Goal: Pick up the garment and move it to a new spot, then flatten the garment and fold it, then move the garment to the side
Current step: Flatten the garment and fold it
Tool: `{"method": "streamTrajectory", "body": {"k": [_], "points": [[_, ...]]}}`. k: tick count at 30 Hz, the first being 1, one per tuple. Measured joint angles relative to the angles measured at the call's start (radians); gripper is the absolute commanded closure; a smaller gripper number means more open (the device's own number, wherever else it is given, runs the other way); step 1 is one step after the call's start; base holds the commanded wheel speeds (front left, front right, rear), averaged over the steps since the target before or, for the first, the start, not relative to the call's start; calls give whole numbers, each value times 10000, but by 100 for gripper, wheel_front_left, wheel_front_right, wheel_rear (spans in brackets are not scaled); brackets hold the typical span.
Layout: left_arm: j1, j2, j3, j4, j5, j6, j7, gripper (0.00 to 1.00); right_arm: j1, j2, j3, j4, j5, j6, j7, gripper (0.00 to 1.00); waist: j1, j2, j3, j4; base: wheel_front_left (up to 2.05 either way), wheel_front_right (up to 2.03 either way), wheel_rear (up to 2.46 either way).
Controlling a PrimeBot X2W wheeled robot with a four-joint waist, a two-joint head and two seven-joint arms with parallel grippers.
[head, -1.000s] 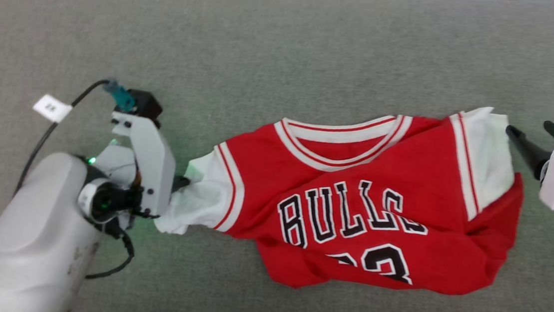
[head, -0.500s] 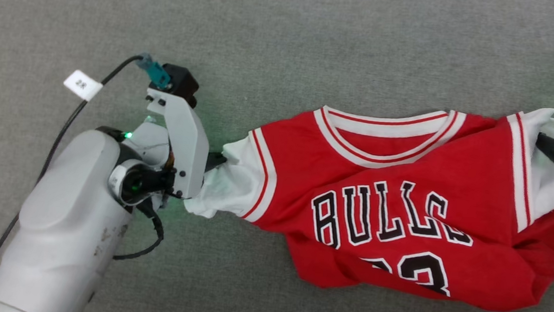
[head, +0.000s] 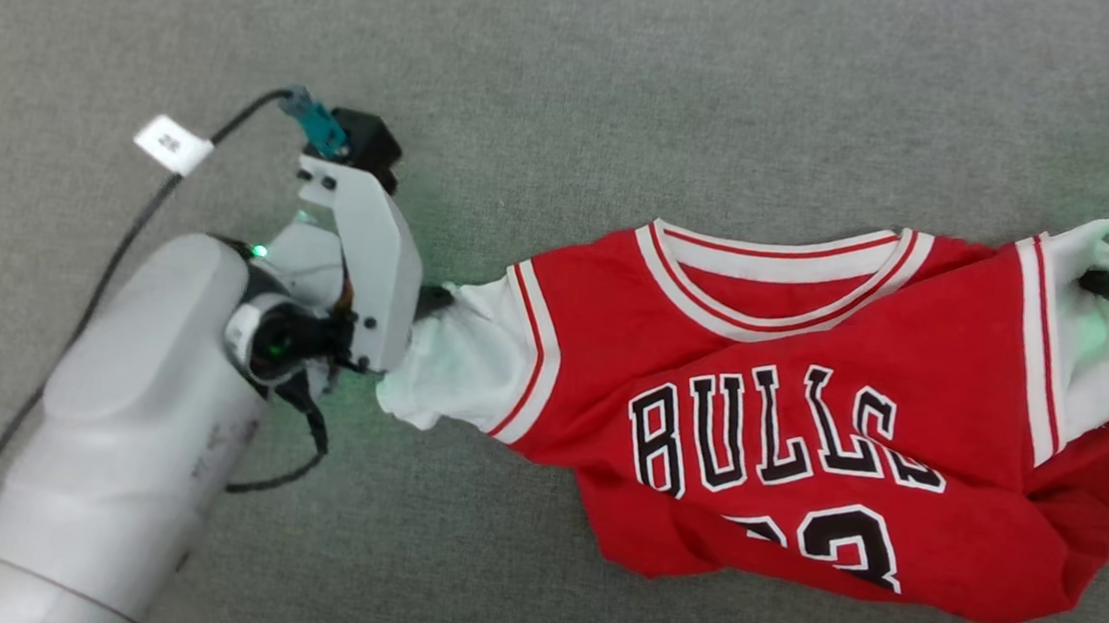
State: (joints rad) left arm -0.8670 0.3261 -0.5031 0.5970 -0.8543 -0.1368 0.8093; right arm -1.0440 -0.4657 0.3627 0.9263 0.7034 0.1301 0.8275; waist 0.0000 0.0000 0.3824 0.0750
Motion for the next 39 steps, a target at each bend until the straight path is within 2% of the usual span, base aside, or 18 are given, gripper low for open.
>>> {"method": "streamTrajectory", "body": {"k": [5, 11, 15, 22, 27, 32, 39], "points": [[-652, 307, -13, 378, 56, 54, -77, 100, -312, 261, -25, 104, 96, 2, -190, 100, 0, 0, -411, -99, 0, 0, 0], [-1681, 458, -35, 623, 217, 54, -65, 100, -1008, 472, 35, -322, 157, 2, -727, 100, 0, 0, -1094, -223, 0, 0, 0], [-2424, 602, 2, 713, 439, 54, -370, 100, -1550, 648, 382, -844, -23, 4, -1440, 100, 0, 0, -1616, -296, 0, 0, 0], [-3798, 629, 199, 1062, 955, 102, -1697, 100, -2505, 930, 813, -1057, -650, 4, -3267, 100, 0, 0, -2497, -412, 0, 0, 0], [-4659, 610, 211, 1540, 1402, 184, -2696, 100, -3243, 1327, 846, -602, -1110, 4, -4819, 100, 0, 0, -3030, -479, 0, 0, 0], [-5363, 462, 270, 2082, 1687, 244, -3662, 100, -3793, 1628, 1080, -84, -1482, 6, -5852, 100, 0, 0, -3454, -520, 0, 0, 0], [-6098, 286, 230, 2922, 1843, 355, -4103, 100, -4420, 1921, 1498, 685, -1530, 6, -6224, 100, 0, 0, -3564, -516, 0, 0, 0]]}}
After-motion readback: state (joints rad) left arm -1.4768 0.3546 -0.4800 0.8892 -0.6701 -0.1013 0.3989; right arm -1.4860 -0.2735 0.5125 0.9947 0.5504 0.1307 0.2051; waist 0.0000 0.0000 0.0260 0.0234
